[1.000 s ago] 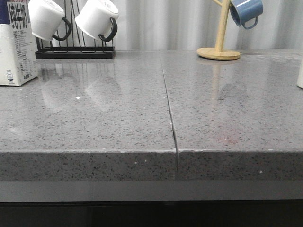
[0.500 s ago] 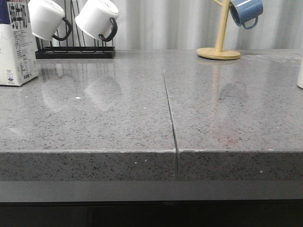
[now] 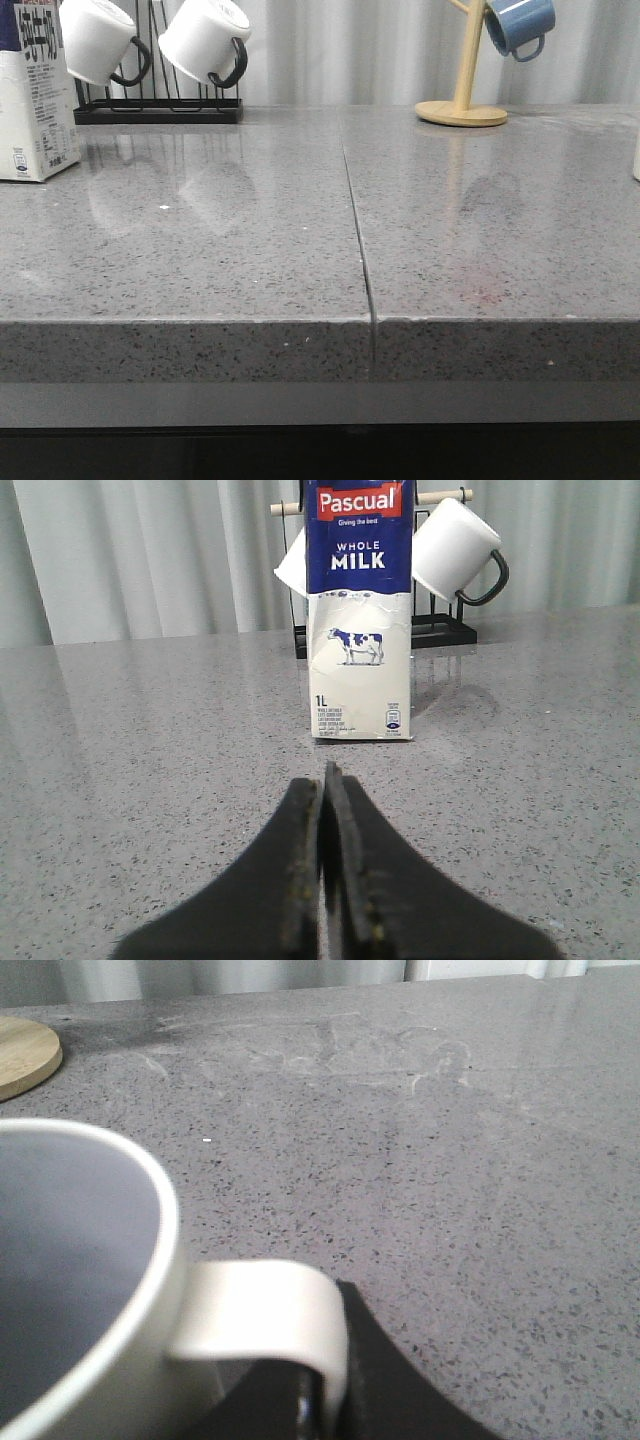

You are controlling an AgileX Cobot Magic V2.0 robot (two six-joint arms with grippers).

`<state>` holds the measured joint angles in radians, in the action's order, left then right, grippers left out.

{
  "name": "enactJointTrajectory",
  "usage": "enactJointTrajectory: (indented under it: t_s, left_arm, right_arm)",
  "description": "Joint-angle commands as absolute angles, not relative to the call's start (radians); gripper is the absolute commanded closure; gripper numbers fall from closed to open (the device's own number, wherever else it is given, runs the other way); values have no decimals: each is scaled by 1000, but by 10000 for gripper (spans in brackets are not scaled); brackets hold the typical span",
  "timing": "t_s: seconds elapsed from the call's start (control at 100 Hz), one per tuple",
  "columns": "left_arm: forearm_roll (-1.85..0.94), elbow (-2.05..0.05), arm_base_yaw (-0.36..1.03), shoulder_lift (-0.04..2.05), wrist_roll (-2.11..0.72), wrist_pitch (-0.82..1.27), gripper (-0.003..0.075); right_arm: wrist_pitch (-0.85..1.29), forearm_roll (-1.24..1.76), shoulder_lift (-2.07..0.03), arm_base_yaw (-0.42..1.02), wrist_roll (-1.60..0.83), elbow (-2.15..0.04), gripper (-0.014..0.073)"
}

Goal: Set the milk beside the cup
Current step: 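Reach the right gripper to the white HOME mug and grasp its handle, then slide the HOME mug with the right gripper toward the table center, release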

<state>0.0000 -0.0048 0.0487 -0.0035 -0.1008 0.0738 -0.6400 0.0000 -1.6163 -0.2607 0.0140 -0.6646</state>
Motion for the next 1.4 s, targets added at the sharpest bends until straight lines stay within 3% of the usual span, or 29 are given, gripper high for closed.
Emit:
enactJointTrajectory:
  t_s: [0.0, 0.4, 0.63, 1.11, 1.18, 1.33, 1.39]
  left_arm:
    - [0, 40, 48, -35, -100, 0, 741]
    - [0, 40, 48, -35, -100, 0, 741]
    - [0, 40, 48, -35, -100, 0, 741]
    - [0, 40, 48, -35, -100, 0, 741]
    - [0, 40, 48, -35, -100, 0, 741]
    - [0, 40, 48, -35, -100, 0, 741]
    - [0, 40, 48, -35, -100, 0, 741]
  right_arm:
    - [-703, -10, -1558, -230, 17, -690, 658]
    - [-694, 54, -1517, 117, 17, -710, 658]
    - [-695, 61, -1609, 278, 17, -804, 658]
    - [-685, 63, -1741, 385, 71, -931, 655]
    - [-683, 63, -1741, 385, 71, -931, 606]
    - [-642, 63, -1741, 385, 71, -931, 333]
    - [-636, 63, -1741, 385, 71, -931, 268]
